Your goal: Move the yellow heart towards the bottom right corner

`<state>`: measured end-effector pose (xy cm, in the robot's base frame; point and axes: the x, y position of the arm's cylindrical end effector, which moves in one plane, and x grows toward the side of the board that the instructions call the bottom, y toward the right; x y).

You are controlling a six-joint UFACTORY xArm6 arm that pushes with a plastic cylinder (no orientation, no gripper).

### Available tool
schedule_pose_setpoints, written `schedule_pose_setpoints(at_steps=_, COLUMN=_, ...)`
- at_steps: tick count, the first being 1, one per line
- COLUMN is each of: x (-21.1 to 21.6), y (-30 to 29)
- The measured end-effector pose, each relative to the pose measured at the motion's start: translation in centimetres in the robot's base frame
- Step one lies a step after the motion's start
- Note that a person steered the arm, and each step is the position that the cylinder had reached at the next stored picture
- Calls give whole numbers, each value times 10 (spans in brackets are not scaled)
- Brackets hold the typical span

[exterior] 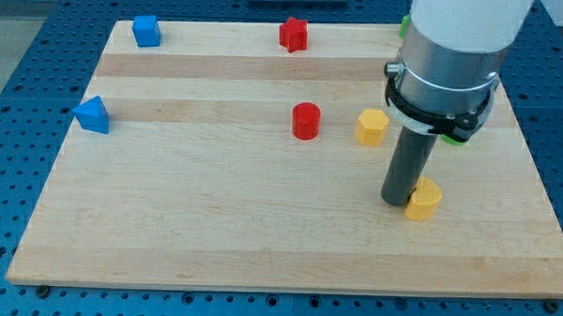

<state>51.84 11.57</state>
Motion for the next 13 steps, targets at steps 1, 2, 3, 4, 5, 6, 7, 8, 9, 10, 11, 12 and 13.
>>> schedule_pose_setpoints(at_steps=1, x=0, y=-8)
schedule_pose_setpoints(at_steps=2, x=23, y=17)
schedule_pose_setpoints(at_steps=3, x=45, y=40)
schedule_pose_setpoints(at_steps=4, x=34, y=2)
schedule_pose_setpoints(at_steps=5, x=1, y=-8)
schedule_pose_setpoints(at_steps=6, x=5, y=34)
schedule_pose_setpoints(at_steps=7, x=19, y=77)
schedule_pose_setpoints(at_steps=8, x=27, y=87)
schedule_pose_setpoints(at_steps=9, x=39, y=87)
schedule_pose_setpoints(at_steps=10, x=39, y=86)
schedule_pose_setpoints(at_steps=11, x=39, y=72)
schedule_pose_setpoints(at_steps=12, x=1, y=-7)
schedule_pose_setpoints(at_steps=13, x=-60, y=-40)
